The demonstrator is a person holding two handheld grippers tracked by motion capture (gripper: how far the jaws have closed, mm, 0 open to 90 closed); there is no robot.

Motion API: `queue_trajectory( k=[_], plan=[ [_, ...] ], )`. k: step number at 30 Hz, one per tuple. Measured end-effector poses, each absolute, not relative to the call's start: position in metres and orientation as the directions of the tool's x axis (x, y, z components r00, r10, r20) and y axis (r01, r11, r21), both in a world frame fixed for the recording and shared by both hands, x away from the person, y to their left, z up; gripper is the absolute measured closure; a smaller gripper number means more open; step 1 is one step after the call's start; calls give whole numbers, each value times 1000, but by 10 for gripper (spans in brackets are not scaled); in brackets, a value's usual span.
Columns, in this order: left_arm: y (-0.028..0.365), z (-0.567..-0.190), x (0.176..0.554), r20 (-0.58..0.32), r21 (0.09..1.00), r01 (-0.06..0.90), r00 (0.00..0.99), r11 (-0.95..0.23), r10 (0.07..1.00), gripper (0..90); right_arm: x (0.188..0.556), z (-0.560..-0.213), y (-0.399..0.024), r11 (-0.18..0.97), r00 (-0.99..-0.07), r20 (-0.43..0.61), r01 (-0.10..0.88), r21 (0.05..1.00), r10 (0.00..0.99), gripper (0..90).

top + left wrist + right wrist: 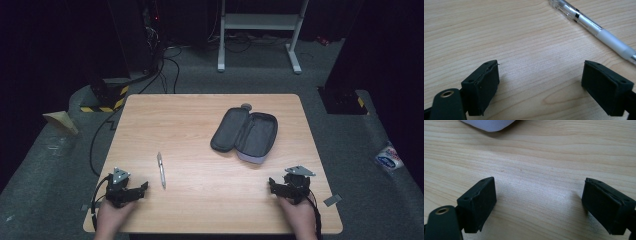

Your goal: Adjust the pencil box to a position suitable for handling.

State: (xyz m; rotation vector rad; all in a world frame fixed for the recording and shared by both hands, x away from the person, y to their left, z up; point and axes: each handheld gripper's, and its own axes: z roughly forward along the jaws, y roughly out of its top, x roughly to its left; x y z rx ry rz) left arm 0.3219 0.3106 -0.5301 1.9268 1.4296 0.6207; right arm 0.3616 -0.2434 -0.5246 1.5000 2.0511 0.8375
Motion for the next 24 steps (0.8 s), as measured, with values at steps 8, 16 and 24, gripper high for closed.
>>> queue_trajectory(
  k=[8, 16, 24],
  plan=[
    [309, -530, 326, -1, 736, 647, 296, -200, 955, 145, 363, -524, -242, 213, -294, -8, 674, 707, 956, 138],
    [309, -530, 324, -4, 738, 648, 285, -190, 959, 150, 360, -524, -245, 229, -319, -6, 668, 708, 948, 153],
    [309, -530, 321, 5, 736, 652, 267, -184, 964, 178, 362, -524, -245, 234, -320, -13, 664, 710, 947, 152]
  ],
)
